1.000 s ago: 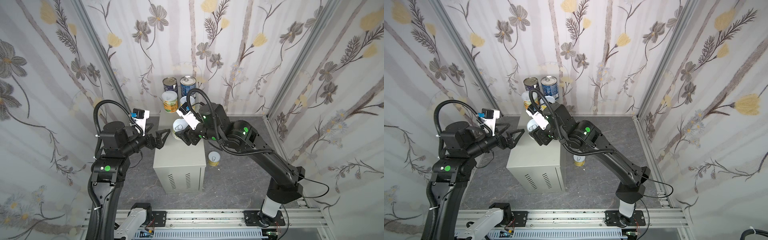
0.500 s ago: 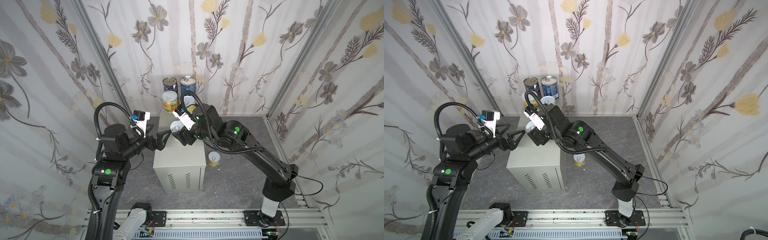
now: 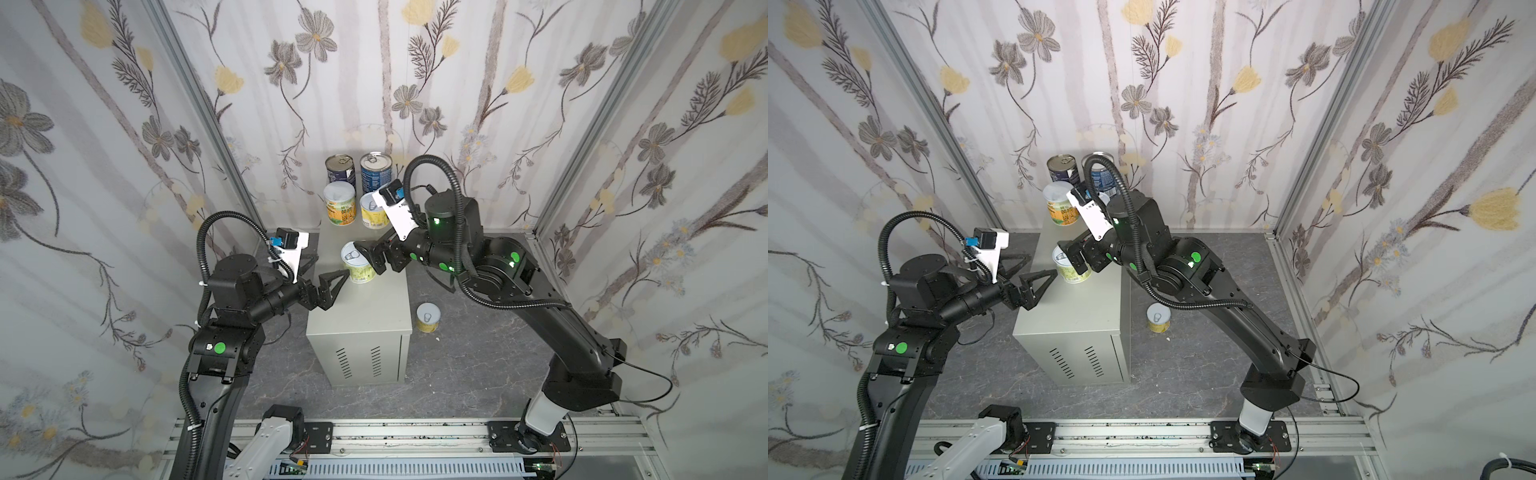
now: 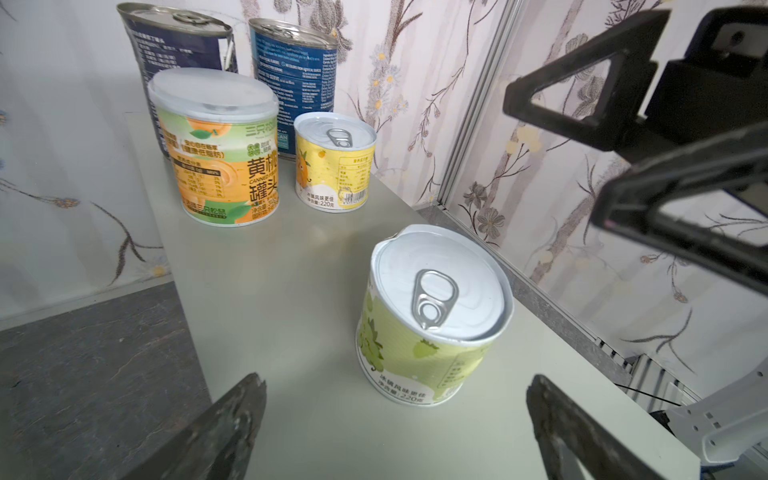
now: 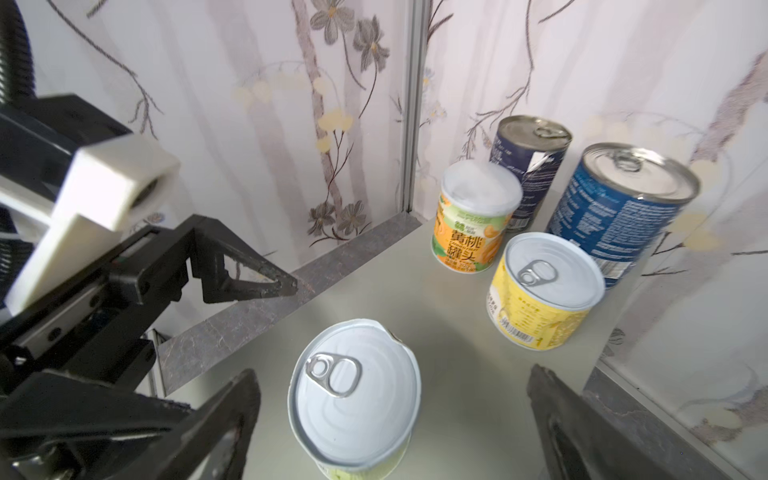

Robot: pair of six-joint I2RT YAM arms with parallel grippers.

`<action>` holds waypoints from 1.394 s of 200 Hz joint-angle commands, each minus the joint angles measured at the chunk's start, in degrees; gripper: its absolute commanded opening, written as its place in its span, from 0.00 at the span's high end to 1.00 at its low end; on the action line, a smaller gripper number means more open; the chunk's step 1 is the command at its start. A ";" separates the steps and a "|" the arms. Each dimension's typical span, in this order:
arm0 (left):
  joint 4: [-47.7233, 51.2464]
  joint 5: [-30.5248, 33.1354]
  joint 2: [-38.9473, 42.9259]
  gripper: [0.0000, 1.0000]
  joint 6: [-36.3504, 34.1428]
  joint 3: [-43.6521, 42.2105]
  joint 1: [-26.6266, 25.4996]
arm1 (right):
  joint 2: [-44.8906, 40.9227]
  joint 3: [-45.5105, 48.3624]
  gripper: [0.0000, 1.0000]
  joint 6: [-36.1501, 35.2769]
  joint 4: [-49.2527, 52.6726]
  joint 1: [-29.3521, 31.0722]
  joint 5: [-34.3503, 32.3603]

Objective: Place and organize the canned foods onto the counter
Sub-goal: 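Set the green can down and open the right gripper while left gripper approaches, then close the left gripper around the green can on the cabinet top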

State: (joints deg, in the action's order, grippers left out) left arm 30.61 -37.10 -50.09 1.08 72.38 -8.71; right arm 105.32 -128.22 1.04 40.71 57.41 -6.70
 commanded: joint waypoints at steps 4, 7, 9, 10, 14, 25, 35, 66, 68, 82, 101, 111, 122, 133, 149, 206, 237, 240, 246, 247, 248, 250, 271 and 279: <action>-2.02 -1.57 -1.21 0.00 -0.40 0.23 -1.28 | -5.53 7.16 0.00 0.44 -4.28 -1.28 -3.60; -2.09 -1.28 -1.23 0.00 -0.38 0.22 -1.50 | -6.46 8.35 0.00 0.45 -4.75 -1.48 -3.73; -2.12 -1.17 -1.33 0.00 -0.45 0.22 -1.62 | -7.06 9.18 0.00 0.57 -5.00 -1.63 -3.84; -2.17 -1.15 -1.37 0.00 -0.46 0.22 -1.73 | -7.37 9.59 0.00 0.60 -5.14 -1.75 -3.89; -2.31 -0.93 -1.47 0.00 -0.47 0.22 -1.95 | -8.61 11.19 0.00 0.67 -5.76 -2.04 -4.09; -2.74 -0.65 -1.85 0.00 -0.47 0.27 -2.59 | -12.11 15.72 0.00 1.14 -7.37 -2.94 -4.50; -3.26 -0.13 -2.18 0.00 -0.25 0.48 -3.14 | -15.79 19.62 0.00 1.41 -8.69 -3.72 -4.64; -6.41 1.64 -3.55 0.00 1.05 0.37 -5.05 | -24.25 30.69 0.00 1.35 -13.24 -5.23 -4.55; -6.43 1.72 -3.67 0.00 1.03 0.50 -5.17 | -24.54 31.24 0.00 1.34 -13.45 -5.27 -4.62; -6.66 2.56 -4.87 0.00 1.04 1.00 -5.86 | -26.88 33.96 0.00 1.55 -13.99 -5.98 -4.68; -7.73 3.63 -5.72 0.00 1.44 0.97 -6.48 | -28.88 36.44 0.00 1.60 -14.21 -6.39 -4.73; -8.69 3.87 -5.94 0.00 1.66 0.76 -6.68 | -29.72 37.66 0.00 1.60 -14.62 -6.51 -4.72; -9.14 4.20 -6.36 0.00 1.75 0.90 -6.97 | -30.50 38.92 0.00 1.67 -15.16 -6.83 -4.65; -8.91 4.81 -6.77 0.00 1.65 1.23 -7.27 | -31.00 39.95 0.00 1.77 -15.63 -7.11 -4.51; -8.74 5.49 -7.26 0.03 1.30 1.36 -7.38 | -31.47 41.30 0.00 1.86 -16.40 -7.57 -4.16; -9.17 8.00 -8.67 0.12 0.73 1.98 -7.82 | -32.15 44.31 0.00 1.93 -18.89 -8.98 -2.30; -8.82 14.60 -9.45 0.13 0.12 2.63 -7.95 | -32.91 46.18 0.00 1.86 -19.90 -9.51 -1.50; -8.89 15.18 -9.54 0.13 0.00 2.67 -7.92 | -33.05 46.48 0.00 1.86 -20.00 -9.51 -1.40; -8.92 16.54 -9.76 0.13 -0.20 2.68 -7.96 | -33.38 47.01 0.00 1.91 -20.26 -10.83 -1.17; -8.96 16.71 -9.77 0.13 -0.29 2.72 -7.97 | -33.45 47.06 0.00 1.93 -20.29 -11.04 -1.10; -8.97 16.93 -9.81 0.13 -0.29 2.75 -7.98 | -33.48 47.08 0.00 1.90 -20.35 -11.20 -1.07; -8.92 17.38 -9.85 0.13 -0.33 2.76 -7.94 | -33.57 47.29 0.00 1.87 -20.44 -11.38 -1.00; -9.75 19.80 -10.53 0.14 -0.81 2.97 -7.90 | -34.45 48.70 0.00 1.95 -20.95 -12.26 -0.42; -10.08 20.39 -10.88 0.14 -1.06 3.00 -7.96 | -34.72 49.13 0.00 1.96 -21.02 -12.49 -0.21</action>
State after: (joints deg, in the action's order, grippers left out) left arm 23.33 -21.76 -60.25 1.21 74.72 -16.73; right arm 71.29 -80.23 2.98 22.63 45.50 -8.10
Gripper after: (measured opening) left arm 0.865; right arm 0.996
